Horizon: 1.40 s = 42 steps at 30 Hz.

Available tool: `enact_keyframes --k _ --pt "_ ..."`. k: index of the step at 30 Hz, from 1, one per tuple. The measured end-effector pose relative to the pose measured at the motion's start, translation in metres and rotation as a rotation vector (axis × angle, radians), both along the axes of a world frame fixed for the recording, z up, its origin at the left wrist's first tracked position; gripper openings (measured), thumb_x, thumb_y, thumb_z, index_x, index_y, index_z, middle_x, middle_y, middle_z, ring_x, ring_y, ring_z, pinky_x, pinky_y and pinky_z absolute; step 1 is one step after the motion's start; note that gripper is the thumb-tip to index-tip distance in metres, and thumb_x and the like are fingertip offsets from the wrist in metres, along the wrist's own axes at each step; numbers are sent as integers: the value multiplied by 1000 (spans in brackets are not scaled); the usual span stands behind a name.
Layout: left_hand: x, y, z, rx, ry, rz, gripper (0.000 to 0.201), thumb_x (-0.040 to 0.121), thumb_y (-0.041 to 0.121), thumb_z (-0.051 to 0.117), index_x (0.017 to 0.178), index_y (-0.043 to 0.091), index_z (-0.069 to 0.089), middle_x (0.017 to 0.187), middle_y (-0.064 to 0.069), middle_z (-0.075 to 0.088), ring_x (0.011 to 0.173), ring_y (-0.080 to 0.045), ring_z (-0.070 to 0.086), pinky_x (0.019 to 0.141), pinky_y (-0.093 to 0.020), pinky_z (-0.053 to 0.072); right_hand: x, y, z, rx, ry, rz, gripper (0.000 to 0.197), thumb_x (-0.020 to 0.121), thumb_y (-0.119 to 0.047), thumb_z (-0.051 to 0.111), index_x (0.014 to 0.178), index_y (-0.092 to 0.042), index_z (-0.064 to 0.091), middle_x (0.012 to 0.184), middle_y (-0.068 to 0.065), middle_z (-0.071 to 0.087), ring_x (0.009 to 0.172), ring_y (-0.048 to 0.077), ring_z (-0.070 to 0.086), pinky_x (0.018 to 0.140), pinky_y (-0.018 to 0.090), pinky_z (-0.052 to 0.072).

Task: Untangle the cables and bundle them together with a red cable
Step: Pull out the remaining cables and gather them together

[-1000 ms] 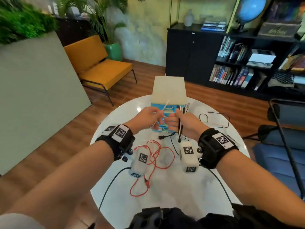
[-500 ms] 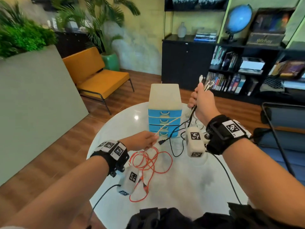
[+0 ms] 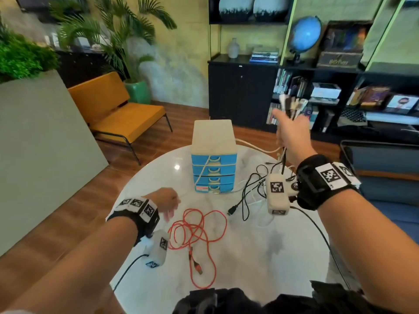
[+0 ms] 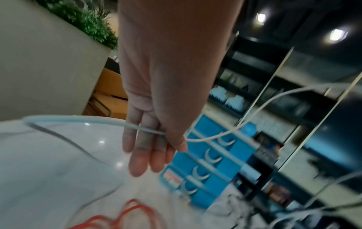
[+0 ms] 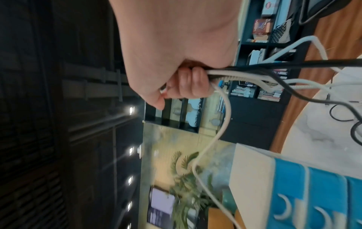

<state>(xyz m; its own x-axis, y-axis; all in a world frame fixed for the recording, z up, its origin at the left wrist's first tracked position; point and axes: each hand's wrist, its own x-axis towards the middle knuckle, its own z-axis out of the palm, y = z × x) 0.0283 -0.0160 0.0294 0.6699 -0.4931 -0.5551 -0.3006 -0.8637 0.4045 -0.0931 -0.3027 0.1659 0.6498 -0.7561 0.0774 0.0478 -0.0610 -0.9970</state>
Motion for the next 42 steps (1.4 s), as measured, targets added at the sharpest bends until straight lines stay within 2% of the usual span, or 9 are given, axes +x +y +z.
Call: enact_keyframes --k 3,7,10,14,19,28,34,39,42 --pt "-2 -31 34 -227 -62 81 33 101 30 41 87 6 58 66 -4 60 50 -13 58 48 -21 52 0 26 -14 -151 178 240 14 93 -29 61 88 -17 59 64 -5 45 48 8 37 38 17 33" --pt "-22 -70 76 -643 -21 139 37 102 35 35 77 11 50 59 -3 47 45 -15 50 62 -37 56 5 63 -37 -252 399 407 31 94 -42 58 85 -14 69 56 -5 40 43 9 33 36 18 30" --pt "-40 -86 90 -725 -29 75 35 103 34 30 81 14 50 61 -1 48 48 -12 53 59 -28 54 13 76 -50 -45 383 449 39 89 -54 59 83 -15 62 51 -6 36 41 8 31 38 20 27" --pt "-49 -84 81 -787 70 18 32 104 30 28 85 13 47 63 0 46 51 -10 52 67 -33 54 18 75 -52 75 310 448 24 94 -37 60 84 -17 55 57 -3 35 41 6 29 39 20 26" --pt "-51 -65 51 -668 201 -172 25 103 20 33 86 8 46 69 -7 41 59 -15 46 63 -24 51 20 53 -43 241 93 340 12 95 -21 56 92 -12 64 57 -6 31 38 4 25 35 18 20" --pt "-14 -13 -12 -264 -87 -267 31 100 15 35 72 18 48 76 1 56 73 -14 50 77 -24 40 15 3 -19 432 -184 156 20 101 -22 47 87 -13 57 56 -7 37 35 4 28 35 18 23" --pt "1 28 -40 5 -137 -244 26 99 24 39 98 15 63 104 -2 63 99 -19 56 96 -35 42 6 -22 -13 465 -341 23 17 101 -19 46 86 -15 54 55 -8 41 38 5 24 35 19 19" --pt "3 18 -17 -85 -197 -187 23 98 22 43 88 21 64 94 2 64 89 -15 59 87 -28 45 1 -18 -9 224 -57 133 20 95 -17 49 76 -18 54 54 -8 44 41 6 29 34 17 23" --pt "-2 -11 12 -280 -232 -124 20 96 25 50 85 19 66 80 3 69 75 -7 64 72 -17 43 3 7 -23 -71 299 299 26 96 -36 54 88 -12 59 65 -4 50 44 6 35 35 15 30"
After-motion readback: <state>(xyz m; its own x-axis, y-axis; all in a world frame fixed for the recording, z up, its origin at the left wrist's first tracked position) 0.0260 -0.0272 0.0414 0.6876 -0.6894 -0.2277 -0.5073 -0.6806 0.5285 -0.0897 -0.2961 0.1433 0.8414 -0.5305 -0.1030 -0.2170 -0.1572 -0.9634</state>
